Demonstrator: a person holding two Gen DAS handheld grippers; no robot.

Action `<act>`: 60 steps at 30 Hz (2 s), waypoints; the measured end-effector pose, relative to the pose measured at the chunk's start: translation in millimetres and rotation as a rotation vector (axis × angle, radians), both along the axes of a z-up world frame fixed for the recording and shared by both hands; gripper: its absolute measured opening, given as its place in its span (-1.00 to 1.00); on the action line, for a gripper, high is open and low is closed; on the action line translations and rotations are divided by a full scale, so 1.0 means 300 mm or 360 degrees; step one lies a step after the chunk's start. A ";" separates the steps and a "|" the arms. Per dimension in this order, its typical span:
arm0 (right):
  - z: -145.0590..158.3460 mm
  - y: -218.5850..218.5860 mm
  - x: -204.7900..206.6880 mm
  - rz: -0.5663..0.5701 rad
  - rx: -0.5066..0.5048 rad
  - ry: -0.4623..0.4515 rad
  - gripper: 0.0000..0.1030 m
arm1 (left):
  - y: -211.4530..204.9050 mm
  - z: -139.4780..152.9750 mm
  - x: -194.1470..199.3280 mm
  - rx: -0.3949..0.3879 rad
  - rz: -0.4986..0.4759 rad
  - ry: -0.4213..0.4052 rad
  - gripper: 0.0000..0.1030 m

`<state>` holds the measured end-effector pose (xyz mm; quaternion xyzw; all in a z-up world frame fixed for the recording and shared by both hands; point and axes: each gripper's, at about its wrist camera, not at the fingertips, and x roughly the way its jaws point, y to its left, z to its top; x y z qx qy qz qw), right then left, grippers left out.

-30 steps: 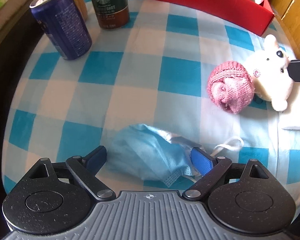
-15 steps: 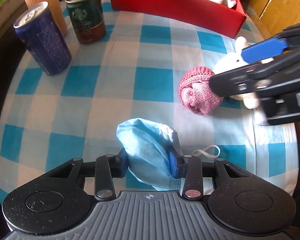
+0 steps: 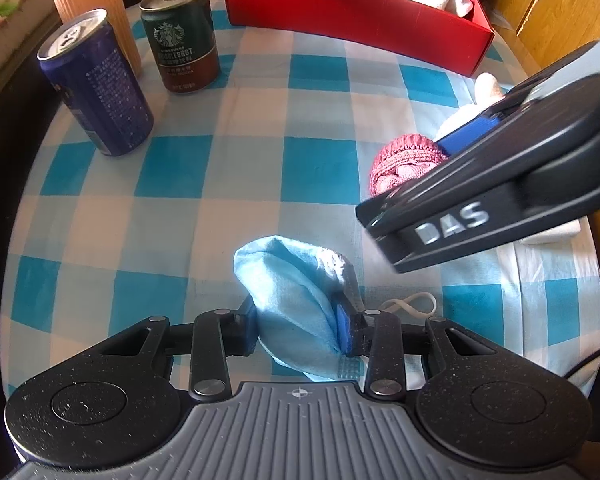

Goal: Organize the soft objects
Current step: 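Grasp the pink knit hat with the right tool while the left tool holds the mask, then carry the blue mask and pink hat over the red box with both tools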

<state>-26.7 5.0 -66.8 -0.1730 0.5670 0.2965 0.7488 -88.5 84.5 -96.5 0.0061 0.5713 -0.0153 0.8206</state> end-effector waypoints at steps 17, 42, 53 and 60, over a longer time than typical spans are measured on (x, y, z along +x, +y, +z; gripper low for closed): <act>-0.092 -0.011 -0.023 0.0012 -0.0130 0.0054 -0.47 | -0.005 -0.007 0.001 0.0032 -0.0003 0.0008 -0.26; 0.071 -0.148 -0.093 0.0030 0.0022 0.0000 -0.52 | -0.033 0.120 0.065 -0.0010 0.0007 -0.0144 -0.25; 0.243 -0.180 -0.055 -0.0085 0.0225 -0.0150 -0.52 | -0.015 0.246 0.117 -0.0078 0.0068 -0.0301 -0.24; 0.291 -0.219 -0.018 -0.0151 0.0263 -0.0219 -0.52 | -0.022 0.290 0.179 -0.0095 0.0068 -0.0330 -0.22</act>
